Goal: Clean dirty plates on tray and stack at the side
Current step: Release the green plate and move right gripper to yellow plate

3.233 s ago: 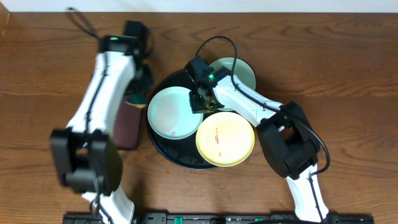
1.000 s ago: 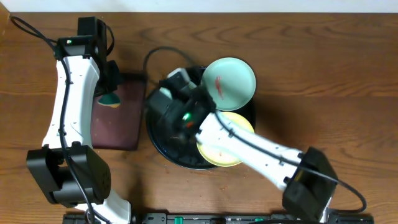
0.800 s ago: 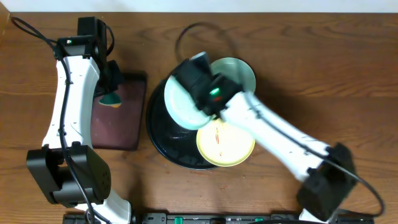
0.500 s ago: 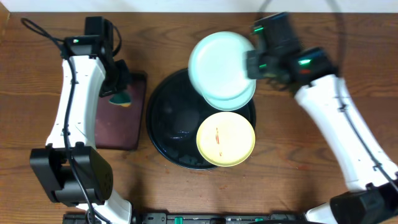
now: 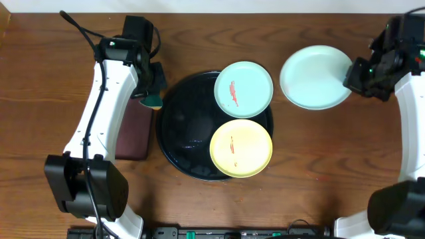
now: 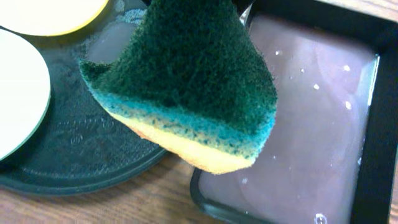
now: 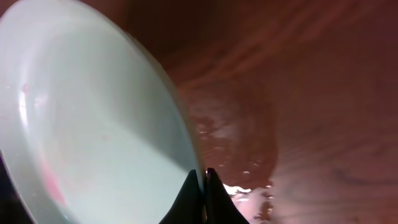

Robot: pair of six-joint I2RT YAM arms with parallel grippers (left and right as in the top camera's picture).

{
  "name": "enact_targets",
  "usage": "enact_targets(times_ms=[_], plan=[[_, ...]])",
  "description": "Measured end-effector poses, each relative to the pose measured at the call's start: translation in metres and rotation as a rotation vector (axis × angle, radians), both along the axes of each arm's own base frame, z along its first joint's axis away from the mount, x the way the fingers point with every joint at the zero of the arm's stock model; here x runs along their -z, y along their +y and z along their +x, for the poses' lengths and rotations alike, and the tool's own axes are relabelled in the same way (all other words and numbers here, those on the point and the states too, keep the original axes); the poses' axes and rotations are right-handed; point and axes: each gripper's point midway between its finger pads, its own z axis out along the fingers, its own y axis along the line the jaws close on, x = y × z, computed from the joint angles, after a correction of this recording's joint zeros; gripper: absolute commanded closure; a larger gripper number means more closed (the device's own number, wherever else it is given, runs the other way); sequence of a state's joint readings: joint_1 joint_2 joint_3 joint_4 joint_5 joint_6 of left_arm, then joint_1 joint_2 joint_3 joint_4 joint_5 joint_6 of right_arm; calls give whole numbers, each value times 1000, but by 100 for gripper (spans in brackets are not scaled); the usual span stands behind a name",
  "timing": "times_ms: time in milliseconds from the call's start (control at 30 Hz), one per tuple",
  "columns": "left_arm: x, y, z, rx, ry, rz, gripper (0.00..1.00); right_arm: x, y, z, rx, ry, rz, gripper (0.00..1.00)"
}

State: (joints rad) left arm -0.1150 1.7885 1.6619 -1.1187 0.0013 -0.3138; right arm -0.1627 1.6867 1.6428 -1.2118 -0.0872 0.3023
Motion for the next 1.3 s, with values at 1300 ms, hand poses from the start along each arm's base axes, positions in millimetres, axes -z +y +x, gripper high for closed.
enact_targets(times_ms=[1300], plan=[[0,0,1,0,-5,-1,92,105,74,-41,-256,125,291,72]])
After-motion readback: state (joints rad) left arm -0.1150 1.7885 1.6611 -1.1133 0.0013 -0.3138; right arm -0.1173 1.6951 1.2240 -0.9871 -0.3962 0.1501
